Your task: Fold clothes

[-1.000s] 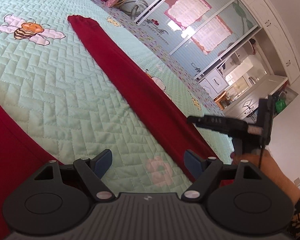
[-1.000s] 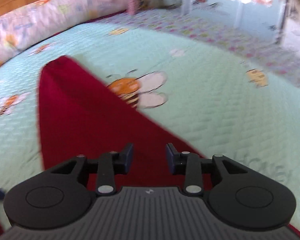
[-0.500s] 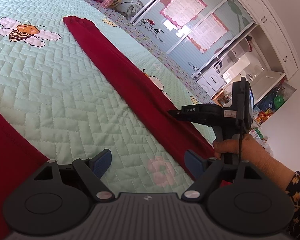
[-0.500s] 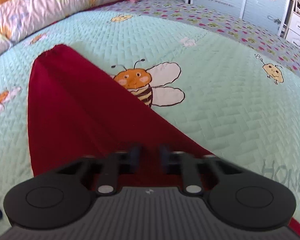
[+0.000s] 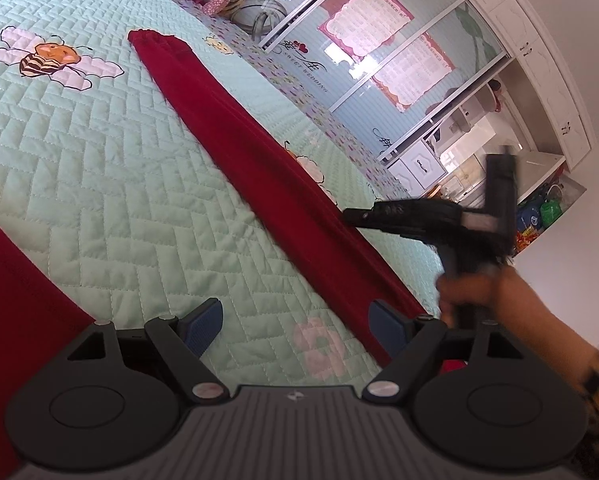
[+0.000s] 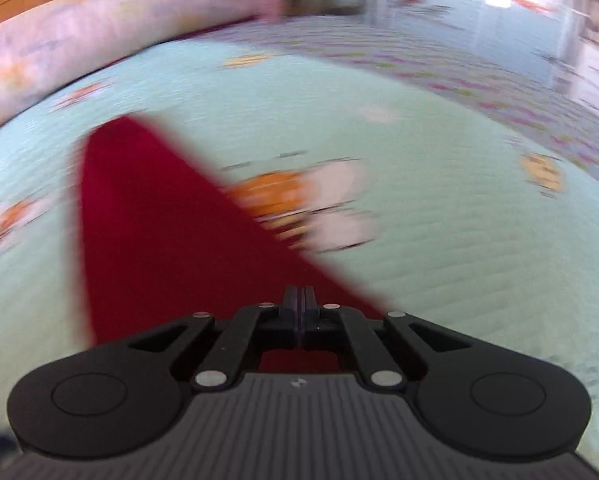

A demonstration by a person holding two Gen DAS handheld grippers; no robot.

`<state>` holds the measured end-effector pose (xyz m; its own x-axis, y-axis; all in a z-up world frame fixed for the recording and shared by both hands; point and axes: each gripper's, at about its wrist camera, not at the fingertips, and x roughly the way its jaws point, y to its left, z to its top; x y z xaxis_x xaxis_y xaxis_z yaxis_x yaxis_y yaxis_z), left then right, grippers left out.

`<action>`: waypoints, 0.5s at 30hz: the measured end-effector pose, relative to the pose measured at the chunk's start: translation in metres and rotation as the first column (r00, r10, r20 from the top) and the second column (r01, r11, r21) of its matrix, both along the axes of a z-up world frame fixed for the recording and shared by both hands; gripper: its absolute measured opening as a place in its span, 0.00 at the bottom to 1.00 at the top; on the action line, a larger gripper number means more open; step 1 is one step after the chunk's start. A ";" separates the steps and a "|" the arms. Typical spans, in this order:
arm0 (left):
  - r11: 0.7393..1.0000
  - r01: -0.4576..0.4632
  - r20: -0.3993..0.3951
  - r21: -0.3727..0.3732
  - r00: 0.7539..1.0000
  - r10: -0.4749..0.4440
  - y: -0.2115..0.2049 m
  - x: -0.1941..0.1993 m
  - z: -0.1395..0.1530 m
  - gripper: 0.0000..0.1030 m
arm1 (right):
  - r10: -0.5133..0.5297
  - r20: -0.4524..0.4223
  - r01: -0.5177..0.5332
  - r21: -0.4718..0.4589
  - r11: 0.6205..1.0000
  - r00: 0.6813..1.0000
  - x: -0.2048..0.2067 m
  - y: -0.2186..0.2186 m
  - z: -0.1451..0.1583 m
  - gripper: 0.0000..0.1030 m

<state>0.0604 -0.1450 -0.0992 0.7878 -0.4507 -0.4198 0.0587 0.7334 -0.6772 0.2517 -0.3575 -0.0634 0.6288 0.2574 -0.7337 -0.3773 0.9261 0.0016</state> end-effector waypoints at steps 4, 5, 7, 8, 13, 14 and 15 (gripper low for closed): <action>1.000 0.002 0.006 0.011 1.000 -0.002 -0.001 0.000 -0.001 0.81 | 0.042 -0.047 -0.047 -0.108 0.993 0.998 0.010 0.014 -0.027 0.00; 1.000 0.002 0.009 0.016 1.000 -0.002 -0.002 0.000 -0.001 0.81 | -0.014 -0.017 0.012 -0.087 0.996 1.000 0.024 0.004 -0.030 0.00; 1.000 0.001 0.012 0.023 1.000 -0.001 -0.003 0.000 -0.002 0.81 | -0.131 0.029 0.133 -0.065 0.989 0.991 0.041 0.001 -0.022 0.04; 1.000 0.000 0.012 0.021 1.000 0.000 -0.002 0.001 -0.002 0.81 | -0.129 0.054 0.134 -0.096 0.986 0.990 0.040 0.011 -0.017 0.06; 1.000 0.000 0.012 0.019 1.000 0.000 -0.002 0.001 -0.002 0.81 | 0.093 0.017 -0.093 0.042 0.995 0.996 0.027 0.060 -0.003 0.08; 1.000 0.000 0.012 0.018 1.000 0.000 -0.001 0.001 -0.002 0.81 | 0.079 0.035 -0.082 0.064 0.995 0.996 0.035 0.062 -0.003 0.09; 1.000 0.000 0.012 0.017 1.000 0.000 -0.001 0.001 -0.002 0.81 | 0.066 0.051 -0.070 0.087 0.994 0.997 0.043 0.065 -0.003 0.11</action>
<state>0.0619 -0.1462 -0.1014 0.7929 -0.4439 -0.4175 0.0674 0.7448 -0.6639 0.2950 -0.2928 -0.0663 0.6417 0.3632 -0.6754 -0.4410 0.8953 0.0624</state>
